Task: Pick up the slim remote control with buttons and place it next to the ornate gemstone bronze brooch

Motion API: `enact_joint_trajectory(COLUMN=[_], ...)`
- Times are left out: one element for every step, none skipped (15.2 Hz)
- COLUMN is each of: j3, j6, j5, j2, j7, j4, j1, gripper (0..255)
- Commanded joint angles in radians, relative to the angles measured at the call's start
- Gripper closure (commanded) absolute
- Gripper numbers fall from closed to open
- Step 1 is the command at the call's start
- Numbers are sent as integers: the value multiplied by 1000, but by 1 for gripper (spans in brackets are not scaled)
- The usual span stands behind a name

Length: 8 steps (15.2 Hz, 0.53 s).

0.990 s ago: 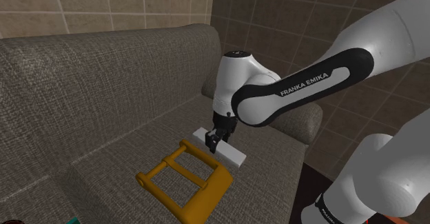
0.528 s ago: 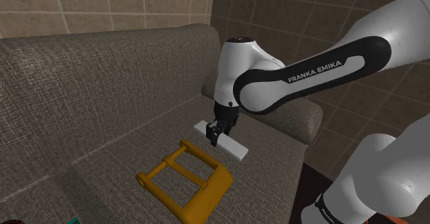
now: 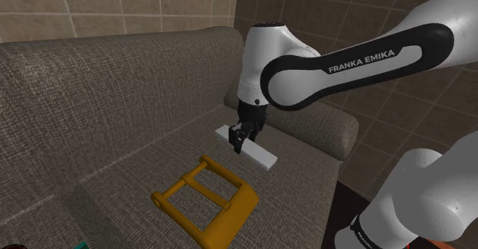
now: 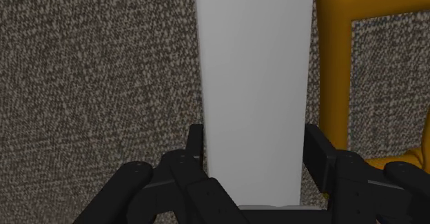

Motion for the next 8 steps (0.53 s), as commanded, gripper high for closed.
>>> enact_joint_trajectory(j3=[28, 46, 63, 80, 97, 114, 130, 145], j6=[-8, -8, -9, -10, -11, -14, -16, -20], j5=[-1, -5, -10, -17, -26, -36, -48, -61], j2=[27, 51, 76, 102, 129, 157, 185, 215], j7=[42, 69, 96, 124, 152, 180, 209, 238], j4=[35, 60, 85, 112, 140, 168, 198, 229], j1=[11, 16, 21, 26, 31, 36, 41, 47], gripper=[255, 255, 255, 255, 255, 255, 255, 255])
